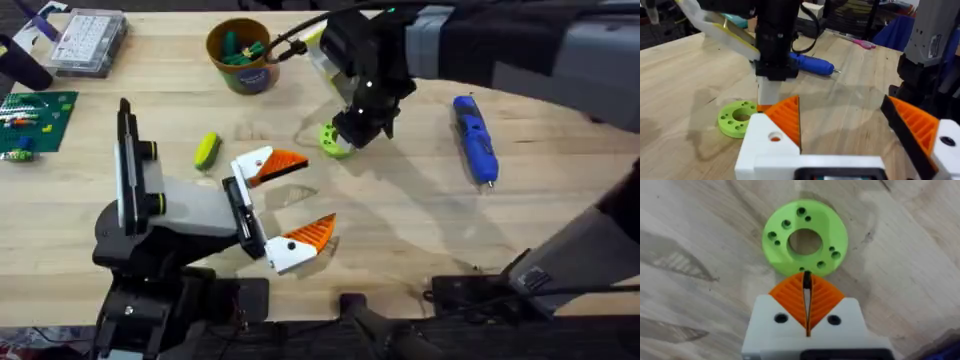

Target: Pick up the gripper from the table and insert it into the empty holder that is missing its gripper. Then pick up a screw, insert it into the mounting hole, and use the screwdriver to tighten it. Finally, clean up the table by picking up the vegetable and placing it into the bucket.

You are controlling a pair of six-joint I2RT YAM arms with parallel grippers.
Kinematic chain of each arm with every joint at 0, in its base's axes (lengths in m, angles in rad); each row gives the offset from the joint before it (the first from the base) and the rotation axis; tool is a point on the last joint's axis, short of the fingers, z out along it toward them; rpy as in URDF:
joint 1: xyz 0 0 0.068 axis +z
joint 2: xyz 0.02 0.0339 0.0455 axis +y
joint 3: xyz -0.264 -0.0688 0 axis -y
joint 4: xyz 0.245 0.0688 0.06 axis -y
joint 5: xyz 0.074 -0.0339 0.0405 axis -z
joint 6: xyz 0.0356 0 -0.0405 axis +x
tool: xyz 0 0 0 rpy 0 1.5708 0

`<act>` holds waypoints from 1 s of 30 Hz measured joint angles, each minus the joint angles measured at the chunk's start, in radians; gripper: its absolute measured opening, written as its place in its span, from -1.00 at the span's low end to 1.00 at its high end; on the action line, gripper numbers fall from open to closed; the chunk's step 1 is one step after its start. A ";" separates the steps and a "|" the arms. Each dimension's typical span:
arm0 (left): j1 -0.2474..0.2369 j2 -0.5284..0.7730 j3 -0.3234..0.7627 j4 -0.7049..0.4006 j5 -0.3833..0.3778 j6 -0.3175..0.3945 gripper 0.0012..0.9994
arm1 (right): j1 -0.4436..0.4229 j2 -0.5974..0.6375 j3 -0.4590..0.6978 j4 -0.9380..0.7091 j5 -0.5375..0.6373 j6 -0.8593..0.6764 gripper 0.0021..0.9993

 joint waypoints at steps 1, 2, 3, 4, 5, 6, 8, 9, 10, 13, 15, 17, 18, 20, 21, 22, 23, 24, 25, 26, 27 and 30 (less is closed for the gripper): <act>0.000 0.000 0.000 0.000 0.000 0.000 0.98 | 0.000 -0.010 0.004 -0.015 -0.001 0.000 -0.99; 0.000 0.000 0.000 0.000 0.000 0.000 0.98 | 0.000 -0.022 0.010 -0.027 -0.002 0.000 -0.99; 0.000 0.000 0.000 0.000 0.000 0.000 0.98 | 0.000 -0.033 0.019 -0.041 -0.003 0.000 -0.99; 0.000 0.000 0.000 0.000 0.000 0.000 0.98 | 0.000 -0.043 0.033 -0.057 -0.003 -0.001 -0.99; 0.000 0.000 0.000 0.000 0.000 0.000 0.98 | 0.000 -0.054 0.048 -0.071 -0.003 -0.001 -0.99; 0.000 0.000 0.000 0.000 0.000 0.000 0.98 | 0.000 -0.062 0.071 -0.094 -0.003 -0.001 -0.99; 0.000 0.000 0.000 0.000 0.000 0.000 0.98 | 0.000 -0.072 0.118 -0.133 -0.003 -0.002 -0.99; 0.000 0.000 0.000 0.000 0.000 0.000 0.98 | 0.000 -0.074 0.141 -0.150 -0.003 -0.004 -0.99; 0.000 0.000 0.000 0.000 0.000 0.000 0.98 | 0.000 -0.074 0.168 -0.174 -0.003 -0.007 -0.99; 0.000 0.000 0.000 0.000 0.000 0.000 0.98 | 0.000 -0.074 0.247 -0.229 -0.004 -0.011 -0.99; 0.000 0.000 0.000 0.000 0.000 0.000 0.98 | 0.000 -0.075 0.298 -0.261 -0.006 -0.013 -0.99; 0.000 0.000 0.000 -0.001 0.000 0.000 0.98 | 0.002 -0.074 0.349 -0.293 -0.007 -0.016 -0.99; 0.000 0.000 0.000 -0.001 0.000 0.000 0.98 | 0.005 -0.074 0.379 -0.311 -0.007 -0.018 -0.99; 0.000 0.000 0.000 -0.001 0.000 0.000 0.98 | 0.013 -0.074 0.437 -0.341 -0.007 -0.023 -0.99; 0.000 0.000 0.000 -0.001 0.000 0.000 0.98 | 0.019 -0.074 0.467 -0.353 -0.007 -0.023 -0.99; 0.000 0.000 0.000 -0.001 0.000 0.000 0.98 | 0.027 -0.075 0.497 -0.364 -0.007 -0.024 -0.99; 0.000 0.000 0.000 -0.001 0.000 0.000 0.98 | 0.036 -0.074 0.524 -0.375 -0.007 -0.026 -0.99; 0.000 0.000 0.000 -0.001 0.000 0.000 0.98 | 0.045 -0.074 0.552 -0.386 -0.007 -0.027 -0.99; 0.000 0.000 0.000 -0.001 0.000 0.000 0.98 | 0.056 -0.074 0.579 -0.398 -0.007 -0.027 -0.99; 0.000 0.000 0.000 -0.001 0.000 0.000 0.98 | 0.067 -0.075 0.602 -0.409 -0.008 -0.027 -0.99; 0.000 0.000 0.000 -0.001 0.000 0.000 0.98 | 0.077 -0.075 0.621 -0.418 -0.009 -0.027 -0.99; 0.000 0.000 0.000 -0.001 0.000 0.000 0.98 | 0.109 -0.075 0.665 -0.448 -0.011 -0.027 -0.99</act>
